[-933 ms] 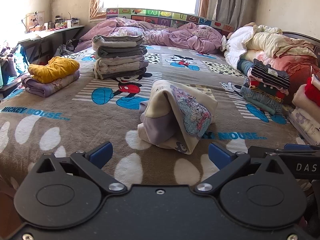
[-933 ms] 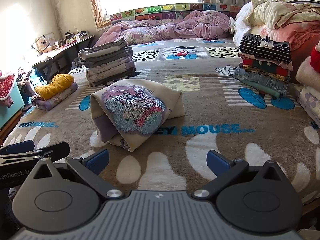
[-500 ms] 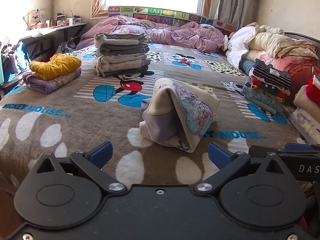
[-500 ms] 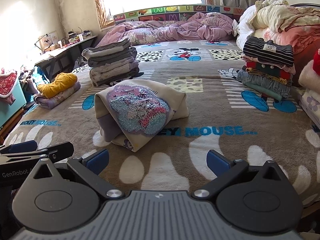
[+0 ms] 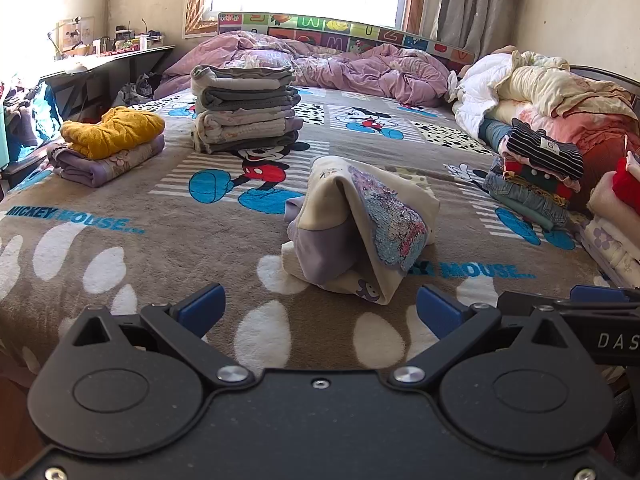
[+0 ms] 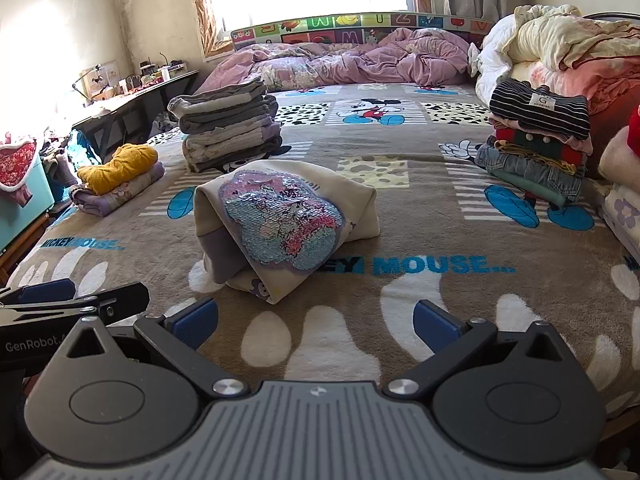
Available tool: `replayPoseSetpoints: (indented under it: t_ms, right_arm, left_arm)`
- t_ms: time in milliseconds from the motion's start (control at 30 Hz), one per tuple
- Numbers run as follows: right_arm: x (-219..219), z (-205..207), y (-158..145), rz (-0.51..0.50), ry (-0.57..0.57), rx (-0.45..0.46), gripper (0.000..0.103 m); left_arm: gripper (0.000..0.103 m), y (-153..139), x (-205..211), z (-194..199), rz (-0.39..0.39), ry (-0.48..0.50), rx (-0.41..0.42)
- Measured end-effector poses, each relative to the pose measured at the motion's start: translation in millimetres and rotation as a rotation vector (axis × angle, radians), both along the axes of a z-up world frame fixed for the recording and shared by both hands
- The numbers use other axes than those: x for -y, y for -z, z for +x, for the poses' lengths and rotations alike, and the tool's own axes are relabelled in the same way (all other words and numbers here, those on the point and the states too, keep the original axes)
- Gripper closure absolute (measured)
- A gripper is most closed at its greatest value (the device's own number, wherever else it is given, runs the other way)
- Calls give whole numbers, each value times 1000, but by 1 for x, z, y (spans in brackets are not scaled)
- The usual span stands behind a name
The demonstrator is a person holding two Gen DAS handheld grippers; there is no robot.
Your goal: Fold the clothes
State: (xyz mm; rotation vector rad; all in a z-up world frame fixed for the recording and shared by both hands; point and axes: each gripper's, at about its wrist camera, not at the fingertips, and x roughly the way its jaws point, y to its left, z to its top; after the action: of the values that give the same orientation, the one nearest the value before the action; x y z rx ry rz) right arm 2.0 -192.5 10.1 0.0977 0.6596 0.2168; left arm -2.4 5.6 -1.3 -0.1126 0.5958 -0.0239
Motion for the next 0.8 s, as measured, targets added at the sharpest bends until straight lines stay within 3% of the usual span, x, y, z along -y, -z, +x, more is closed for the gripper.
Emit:
replayPoseSetpoints:
  t_ms: [800]
  right_arm:
    - [0,0,2,7,-8,-4,0]
  left_arm:
    - [0,1,1,0,6,-3,-2]
